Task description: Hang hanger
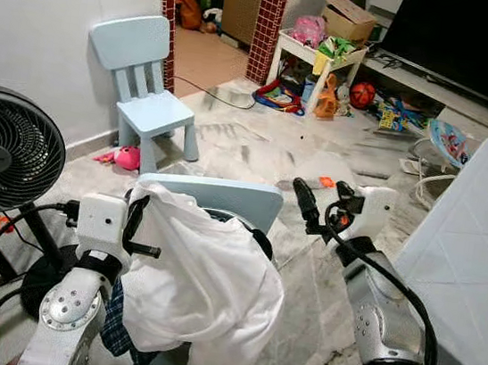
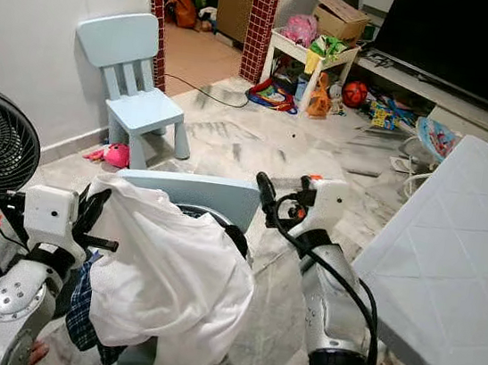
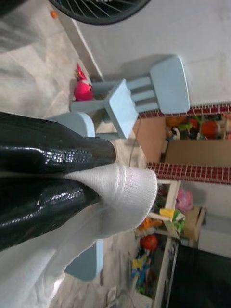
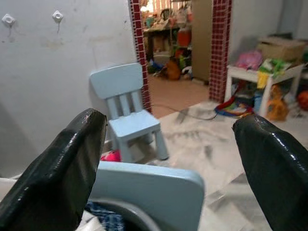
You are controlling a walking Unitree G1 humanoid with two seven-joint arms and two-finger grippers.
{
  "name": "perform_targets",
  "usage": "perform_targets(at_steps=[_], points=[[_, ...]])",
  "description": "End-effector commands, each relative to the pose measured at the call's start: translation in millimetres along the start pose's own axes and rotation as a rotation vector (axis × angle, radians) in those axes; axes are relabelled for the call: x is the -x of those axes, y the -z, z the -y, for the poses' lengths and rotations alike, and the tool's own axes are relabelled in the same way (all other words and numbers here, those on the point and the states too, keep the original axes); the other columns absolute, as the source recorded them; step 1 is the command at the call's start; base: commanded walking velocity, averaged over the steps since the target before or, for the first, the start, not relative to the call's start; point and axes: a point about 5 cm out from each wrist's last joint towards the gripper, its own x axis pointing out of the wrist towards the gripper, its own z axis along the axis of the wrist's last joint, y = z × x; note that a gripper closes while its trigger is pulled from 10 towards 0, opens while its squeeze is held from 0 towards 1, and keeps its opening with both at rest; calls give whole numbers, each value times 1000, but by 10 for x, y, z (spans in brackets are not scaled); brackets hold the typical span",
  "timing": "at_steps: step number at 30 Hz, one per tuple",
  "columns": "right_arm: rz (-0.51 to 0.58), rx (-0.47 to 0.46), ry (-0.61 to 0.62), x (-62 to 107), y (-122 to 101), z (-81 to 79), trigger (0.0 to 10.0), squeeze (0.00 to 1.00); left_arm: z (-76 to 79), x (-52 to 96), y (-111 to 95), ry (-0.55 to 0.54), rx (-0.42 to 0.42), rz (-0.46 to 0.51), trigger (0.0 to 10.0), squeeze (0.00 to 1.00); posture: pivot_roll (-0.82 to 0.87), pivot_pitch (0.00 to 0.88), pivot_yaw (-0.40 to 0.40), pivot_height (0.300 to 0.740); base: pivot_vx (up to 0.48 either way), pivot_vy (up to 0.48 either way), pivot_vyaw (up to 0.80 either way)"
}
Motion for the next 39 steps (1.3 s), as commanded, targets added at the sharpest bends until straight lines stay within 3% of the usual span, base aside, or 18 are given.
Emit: perform_targets(at_steps=[1,12,39], points=[[12,15,23,25,-5,22,10000,0,-37,3,8,-44,-8,5,10000,0,44,0,-46,740,0,0,0],[-21,21,58,29,78,54,10000,0,-8,0,58,-54,-5,-8,10000,0,40,0,-44,740,0,0,0],[-35,28,43,-5,90,50,10000,0,17,-38,56,-26,-2,-17,10000,0,38,0,-48,740,-296,0,0]])
